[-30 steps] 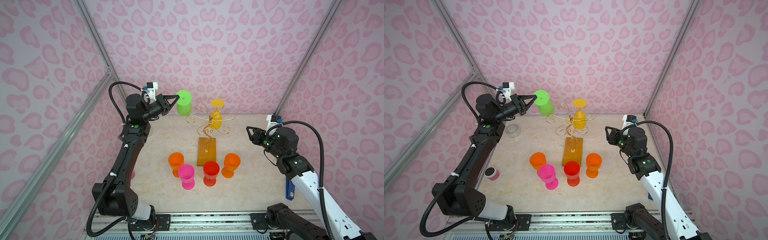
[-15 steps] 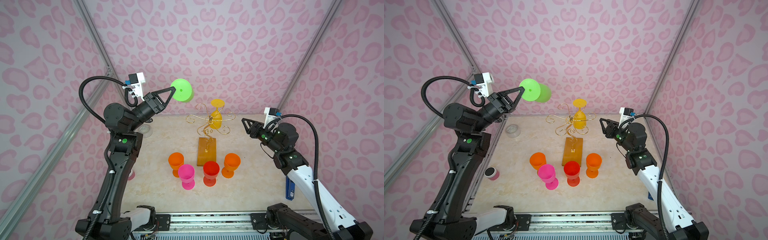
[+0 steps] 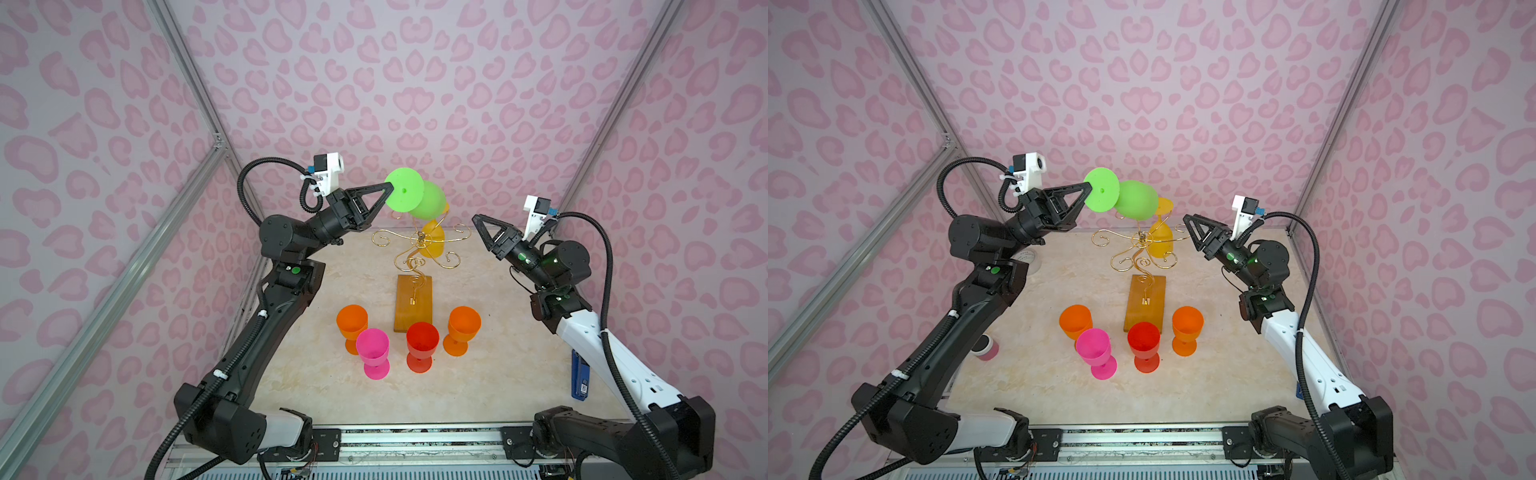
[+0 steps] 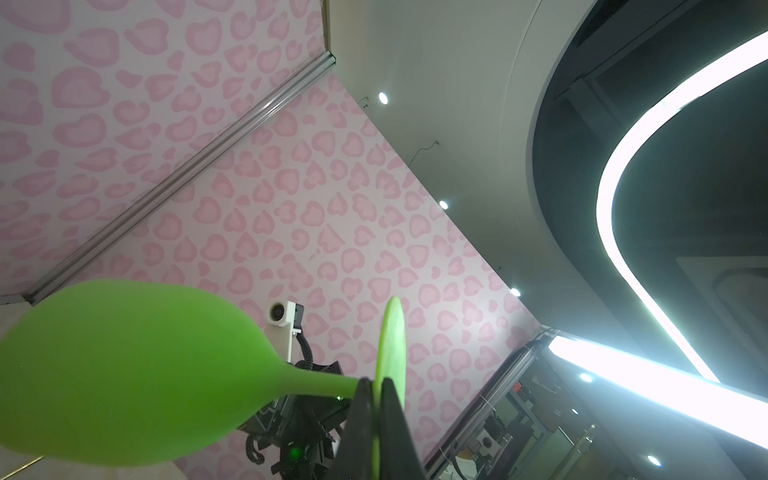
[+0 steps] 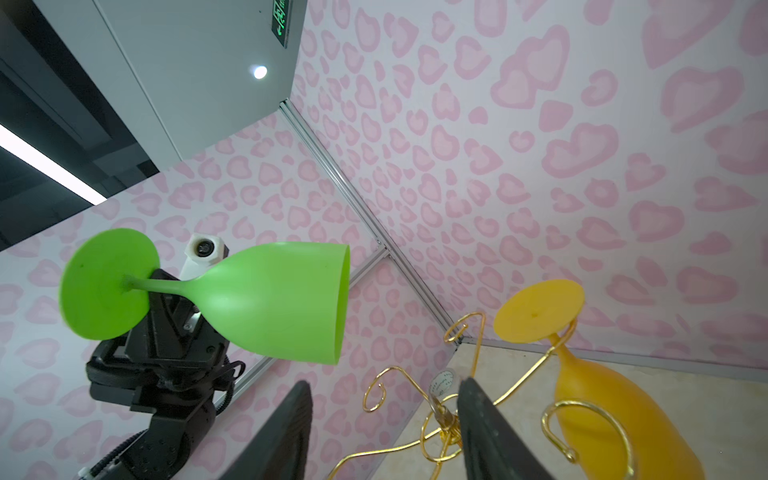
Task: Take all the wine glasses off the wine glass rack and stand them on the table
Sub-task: 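Lift the green glass up toward the center while the right gripper rises to meet it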
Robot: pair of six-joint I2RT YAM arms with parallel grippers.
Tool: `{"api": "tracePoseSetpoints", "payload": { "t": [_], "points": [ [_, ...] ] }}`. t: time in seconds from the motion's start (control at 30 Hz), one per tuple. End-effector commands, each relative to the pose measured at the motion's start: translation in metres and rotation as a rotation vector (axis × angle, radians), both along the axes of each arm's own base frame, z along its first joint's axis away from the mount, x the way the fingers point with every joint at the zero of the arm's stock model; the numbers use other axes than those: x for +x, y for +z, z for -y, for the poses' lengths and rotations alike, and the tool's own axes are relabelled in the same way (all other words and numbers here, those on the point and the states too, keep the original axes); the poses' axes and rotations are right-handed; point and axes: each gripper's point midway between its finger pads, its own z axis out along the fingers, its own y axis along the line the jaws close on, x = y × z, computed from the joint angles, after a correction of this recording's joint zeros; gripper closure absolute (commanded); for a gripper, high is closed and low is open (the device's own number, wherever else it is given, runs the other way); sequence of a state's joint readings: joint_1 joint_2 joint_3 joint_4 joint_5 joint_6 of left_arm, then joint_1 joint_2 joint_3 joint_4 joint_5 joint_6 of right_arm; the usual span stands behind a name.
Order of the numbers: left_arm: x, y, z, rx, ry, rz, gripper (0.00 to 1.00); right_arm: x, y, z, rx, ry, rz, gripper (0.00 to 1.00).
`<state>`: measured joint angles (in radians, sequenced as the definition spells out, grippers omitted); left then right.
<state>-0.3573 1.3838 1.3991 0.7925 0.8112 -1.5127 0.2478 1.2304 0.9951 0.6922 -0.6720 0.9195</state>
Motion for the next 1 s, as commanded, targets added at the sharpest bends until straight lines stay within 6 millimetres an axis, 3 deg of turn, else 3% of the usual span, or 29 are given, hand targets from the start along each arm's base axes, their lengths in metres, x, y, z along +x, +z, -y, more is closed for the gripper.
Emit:
{"api": "tracePoseSetpoints", "payload": {
  "t": [0.0, 0.33, 0.6, 0.97],
  "points": [
    [-0.015, 0.017, -0.001, -0.109, -0.078, 0.056, 0.98, -0.018, 0.024, -0.005, 0.074, 0.095, 0.102, 0.43],
    [-0.003, 0.007, 0.013, -0.28, -0.258, -0.029, 0.98, -0.021, 0.025, -0.009, 0.138, 0.171, 0.124, 0.43],
    [0.008, -0.005, 0.025, -0.314, -0.315, -0.087, 0.98, -0.03, 0.031, -0.01, 0.151, 0.214, 0.166, 0.44],
    [0.026, -0.016, 0.032, -0.376, -0.369, -0.2, 0.98, -0.04, 0.031, -0.011, 0.203, 0.282, 0.206, 0.65]
  ]
}}
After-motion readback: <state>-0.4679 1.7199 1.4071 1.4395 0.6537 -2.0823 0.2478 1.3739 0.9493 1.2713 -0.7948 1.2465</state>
